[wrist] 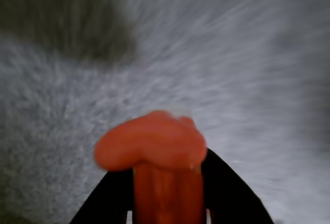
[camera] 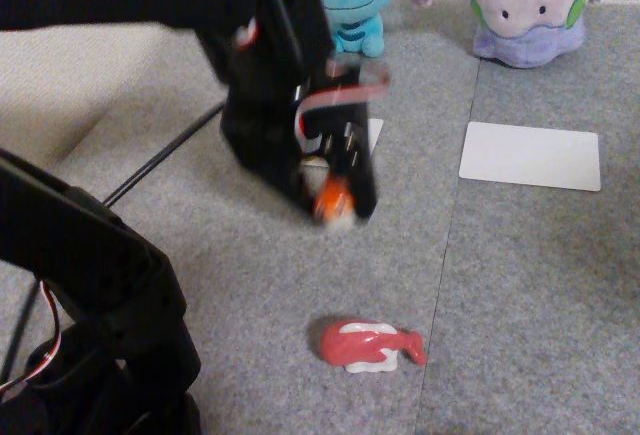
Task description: Wooper wants to eat egg sudhi, and Goomy wants to eat shrimp sushi
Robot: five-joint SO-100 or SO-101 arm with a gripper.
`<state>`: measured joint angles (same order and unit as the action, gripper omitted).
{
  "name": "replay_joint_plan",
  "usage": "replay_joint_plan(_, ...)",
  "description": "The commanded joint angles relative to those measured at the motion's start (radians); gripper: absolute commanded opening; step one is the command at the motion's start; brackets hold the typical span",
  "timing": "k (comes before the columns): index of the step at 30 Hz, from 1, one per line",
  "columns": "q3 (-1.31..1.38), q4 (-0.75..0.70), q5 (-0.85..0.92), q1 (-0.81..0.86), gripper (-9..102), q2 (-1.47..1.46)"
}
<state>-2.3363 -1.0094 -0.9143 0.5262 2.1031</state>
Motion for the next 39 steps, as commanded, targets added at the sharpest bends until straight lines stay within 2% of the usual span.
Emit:
replay_joint_plan(1, 0.153, -0.058, 0.002, 0.008, 1, 0.084)
replay_joint_plan(7, 0.445, -0.184, -0.005, 0.008, 1, 0.078)
replay_joint_plan(11, 0.606, -0.225, -0.005, 0.011, 1, -0.026)
replay_joint_plan(22, 1.003, -0.207, -0.002, 0.138, 1, -0.529)
replay_joint_plan(39, 1.405, -0.169, -0.008, 0.124, 4, -1.124)
